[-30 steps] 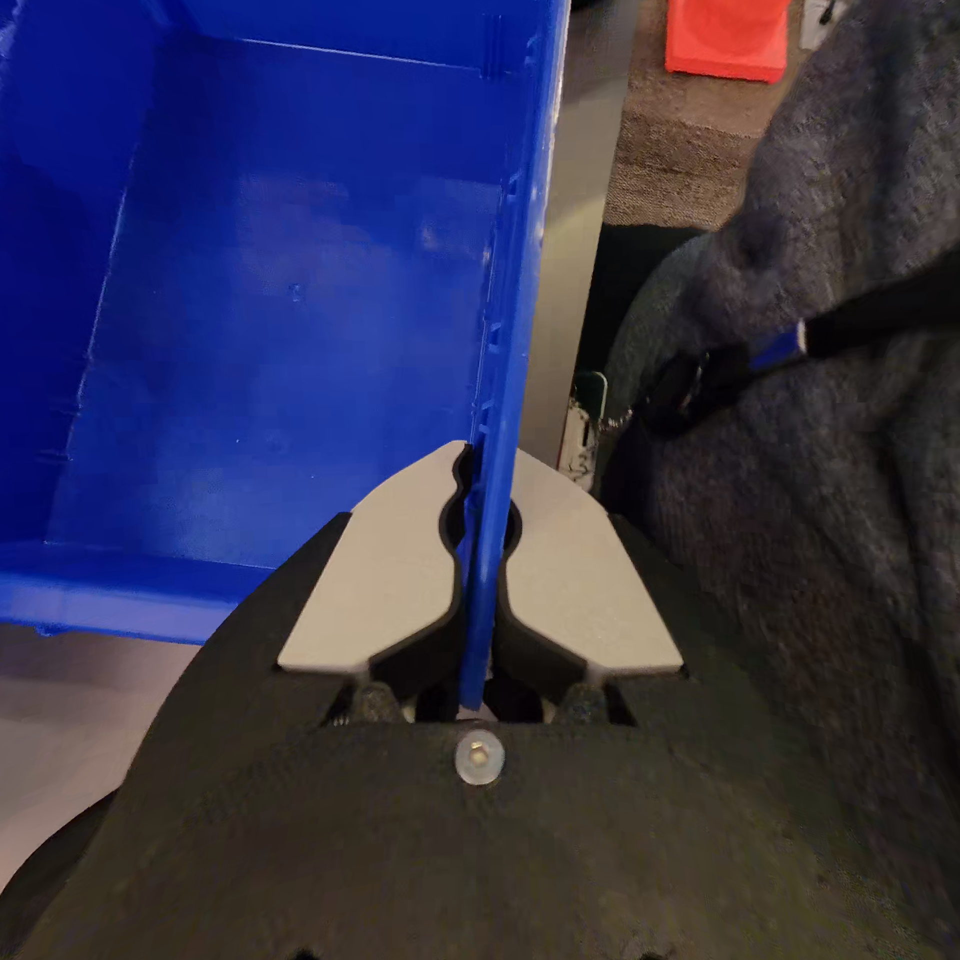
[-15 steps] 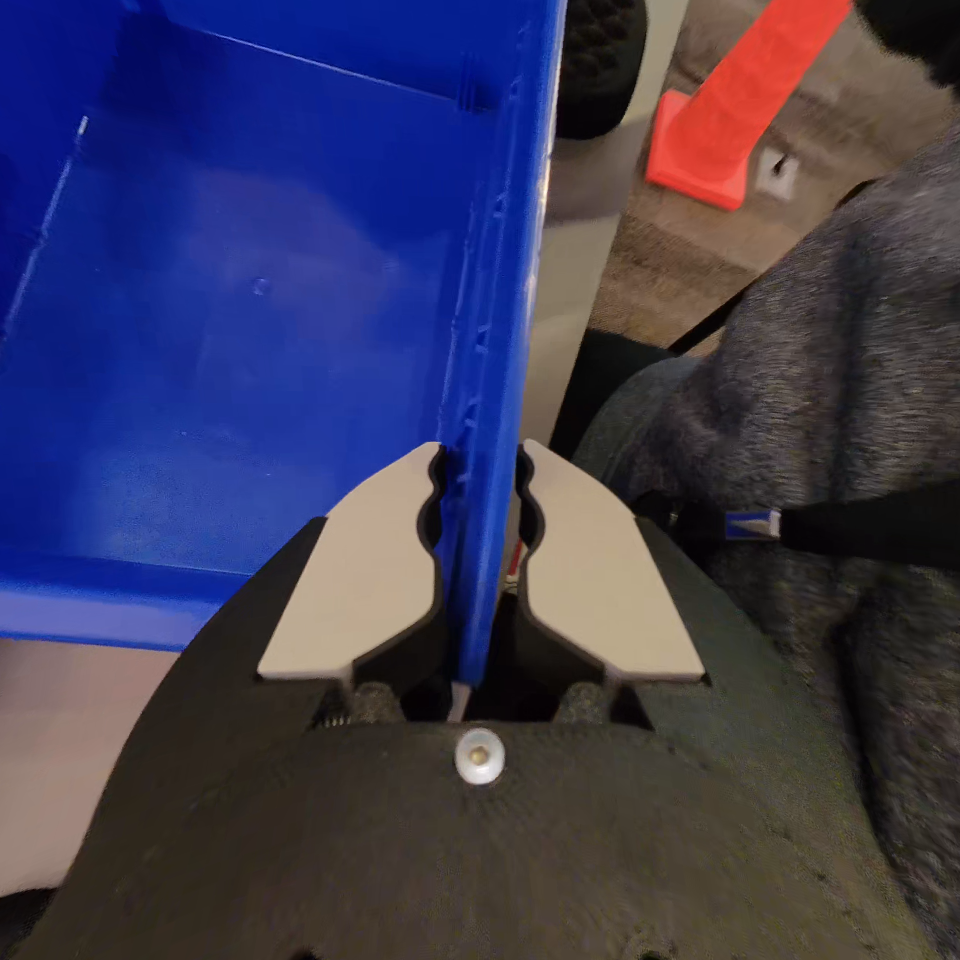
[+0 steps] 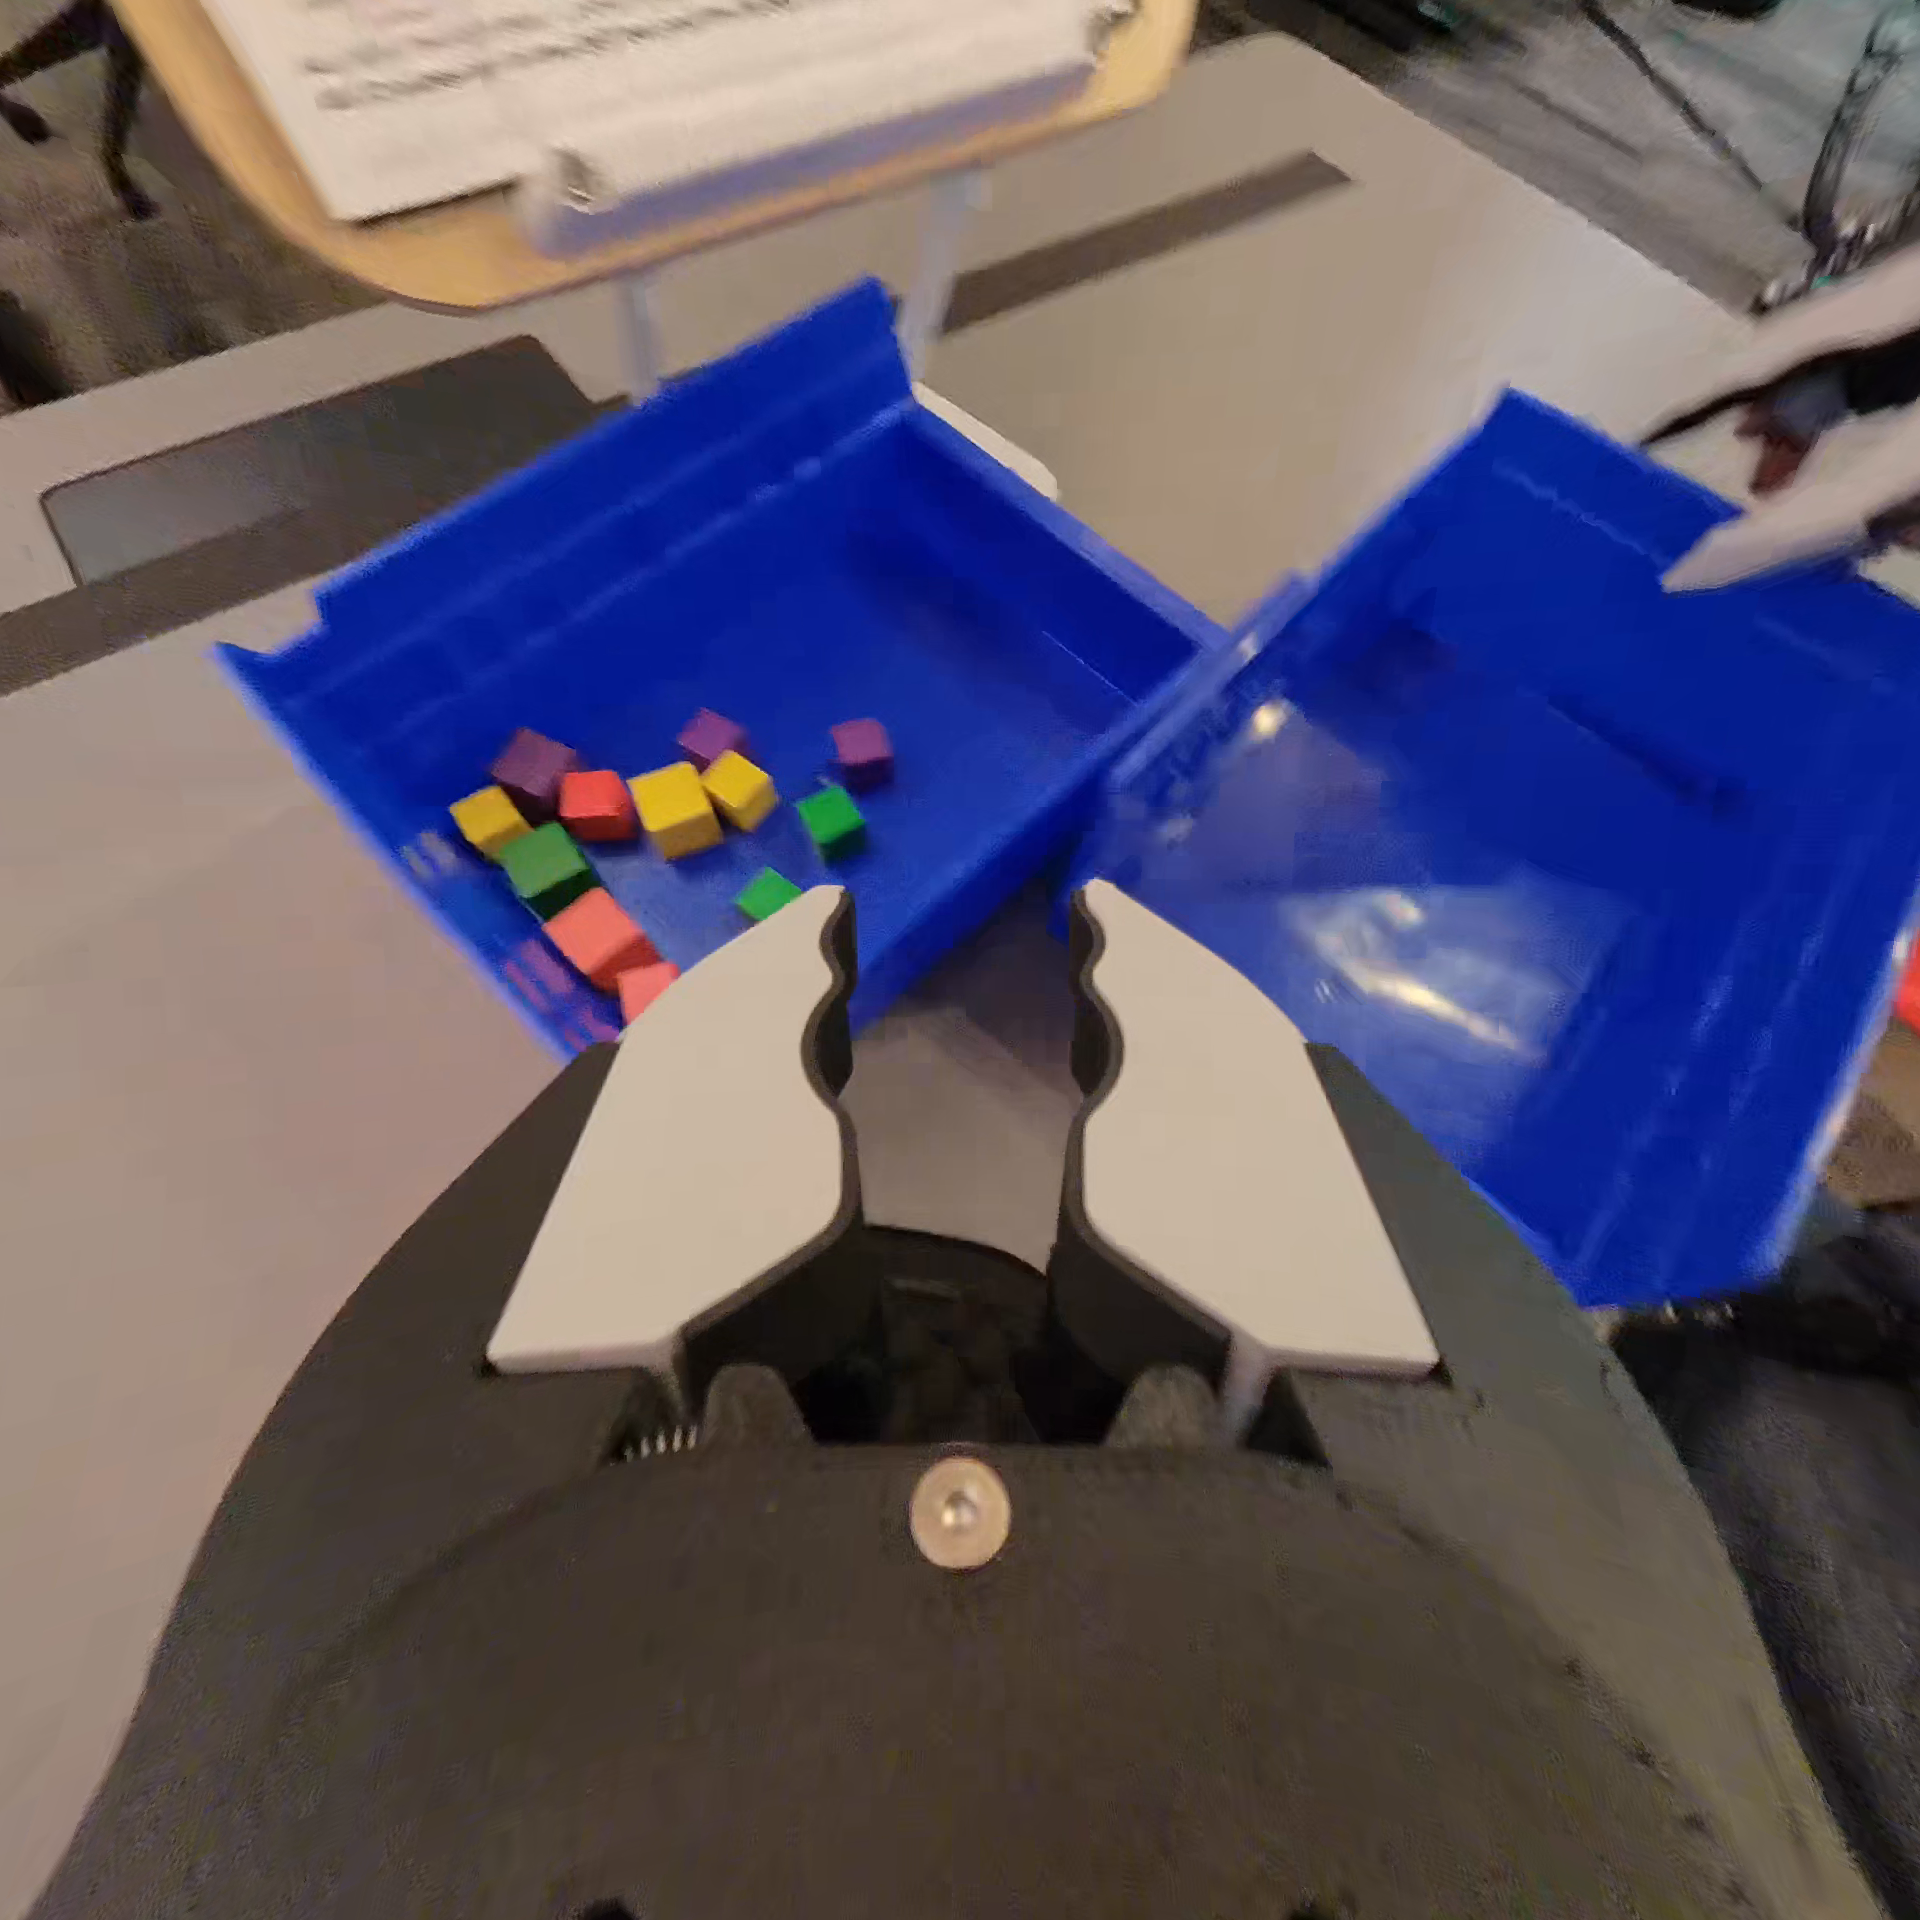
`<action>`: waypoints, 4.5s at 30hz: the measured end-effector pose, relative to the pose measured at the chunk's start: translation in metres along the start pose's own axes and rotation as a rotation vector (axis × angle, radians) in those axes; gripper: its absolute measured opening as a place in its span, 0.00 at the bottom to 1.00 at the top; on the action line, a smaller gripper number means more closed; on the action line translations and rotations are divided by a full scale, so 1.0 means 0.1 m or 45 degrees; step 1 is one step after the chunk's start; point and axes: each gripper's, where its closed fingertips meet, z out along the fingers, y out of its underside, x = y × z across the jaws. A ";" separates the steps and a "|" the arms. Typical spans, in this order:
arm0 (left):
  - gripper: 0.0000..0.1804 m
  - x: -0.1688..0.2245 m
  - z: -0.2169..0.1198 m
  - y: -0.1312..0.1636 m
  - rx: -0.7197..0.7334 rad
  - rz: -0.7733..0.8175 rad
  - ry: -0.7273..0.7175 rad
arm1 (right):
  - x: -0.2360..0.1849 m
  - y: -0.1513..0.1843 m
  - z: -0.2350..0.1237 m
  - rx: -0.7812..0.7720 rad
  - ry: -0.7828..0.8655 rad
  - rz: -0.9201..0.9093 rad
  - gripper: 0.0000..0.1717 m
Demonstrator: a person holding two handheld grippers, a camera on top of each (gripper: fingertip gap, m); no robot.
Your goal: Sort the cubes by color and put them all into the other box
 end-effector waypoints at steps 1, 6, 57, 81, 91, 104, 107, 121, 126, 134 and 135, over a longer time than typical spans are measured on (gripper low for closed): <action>0.21 -0.17 0.05 -0.07 0.007 -0.045 -0.011 | 0.00 -0.03 0.00 0.014 -0.018 0.023 0.38; 0.23 -0.90 0.37 -0.19 -0.091 -0.209 -0.077 | 0.07 0.05 0.04 -0.072 0.014 0.001 0.40; 0.00 -3.06 0.85 0.63 -1.291 0.633 -0.243 | 1.77 -0.25 0.58 -0.300 0.163 -0.387 0.23; 0.01 -0.51 1.79 0.19 -0.878 0.266 0.003 | -0.61 -1.39 1.30 -0.153 -0.301 -0.319 0.44; 0.00 -0.27 1.82 0.48 -1.134 0.176 0.246 | -0.68 -1.29 1.58 -0.282 -0.235 -0.390 0.38; 0.00 -0.45 1.45 0.99 -1.412 0.544 0.312 | -0.36 -0.78 1.28 -0.365 -0.280 -0.584 0.35; 0.01 -0.47 1.34 1.07 -1.450 0.610 0.335 | -0.23 -0.61 1.18 -0.393 -0.282 -0.684 0.35; 0.00 -0.72 0.99 0.83 -1.193 0.511 0.156 | 0.33 0.19 0.89 -0.598 -0.212 -1.057 0.26; 0.06 -1.06 1.13 0.58 -0.964 0.303 -0.096 | 0.33 0.17 0.88 -0.568 -0.198 -1.024 0.31; 0.01 -1.26 1.25 0.98 -1.246 0.219 -0.183 | 0.33 0.13 0.90 -0.543 -0.153 -1.009 0.21; 0.00 -1.18 1.28 0.93 -1.195 0.197 -0.122 | 0.33 0.14 0.89 -0.547 -0.151 -1.006 0.21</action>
